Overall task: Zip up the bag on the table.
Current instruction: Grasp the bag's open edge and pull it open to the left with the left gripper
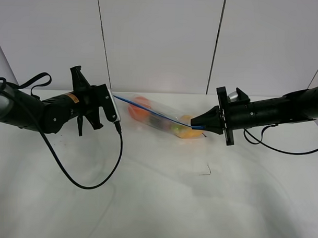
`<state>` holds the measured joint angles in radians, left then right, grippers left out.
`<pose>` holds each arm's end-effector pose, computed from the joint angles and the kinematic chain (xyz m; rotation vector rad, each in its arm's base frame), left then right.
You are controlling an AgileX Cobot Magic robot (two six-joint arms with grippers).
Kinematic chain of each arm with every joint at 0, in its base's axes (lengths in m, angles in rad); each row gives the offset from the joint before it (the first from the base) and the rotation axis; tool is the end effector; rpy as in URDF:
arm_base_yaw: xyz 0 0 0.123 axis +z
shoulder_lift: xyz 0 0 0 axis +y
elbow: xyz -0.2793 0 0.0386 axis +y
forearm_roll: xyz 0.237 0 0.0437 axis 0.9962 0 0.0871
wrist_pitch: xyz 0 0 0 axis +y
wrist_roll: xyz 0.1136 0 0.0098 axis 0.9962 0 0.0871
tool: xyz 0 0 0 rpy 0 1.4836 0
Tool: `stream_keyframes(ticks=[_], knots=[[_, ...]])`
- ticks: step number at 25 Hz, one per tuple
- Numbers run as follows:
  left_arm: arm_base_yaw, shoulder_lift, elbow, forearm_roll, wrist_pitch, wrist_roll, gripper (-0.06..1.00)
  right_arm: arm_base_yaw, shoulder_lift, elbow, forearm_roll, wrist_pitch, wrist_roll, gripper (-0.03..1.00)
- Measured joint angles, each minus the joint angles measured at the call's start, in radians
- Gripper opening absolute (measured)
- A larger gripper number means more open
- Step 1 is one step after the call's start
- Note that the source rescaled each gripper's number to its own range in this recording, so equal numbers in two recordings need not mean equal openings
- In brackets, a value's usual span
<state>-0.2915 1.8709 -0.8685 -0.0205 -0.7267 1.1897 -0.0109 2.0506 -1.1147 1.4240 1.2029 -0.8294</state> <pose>0.3796 -0.1123 0.1807 1.2005 1.3487 0.6492 0.3554 0.1014 0.1471 0.1517 2.5005 1.7104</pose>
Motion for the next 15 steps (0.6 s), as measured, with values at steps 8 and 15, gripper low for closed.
stream_keyframes(ticks=[8, 15], knots=[[0.015, 0.0, 0.0, 0.011, 0.003, -0.004, 0.0, 0.002, 0.0, 0.0, 0.008, 0.0, 0.0, 0.0], [0.034, 0.0, 0.0, -0.012, -0.027, -0.103, 0.33, 0.003, 0.0, 0.0, -0.016, 0.002, 0.0, 0.0]])
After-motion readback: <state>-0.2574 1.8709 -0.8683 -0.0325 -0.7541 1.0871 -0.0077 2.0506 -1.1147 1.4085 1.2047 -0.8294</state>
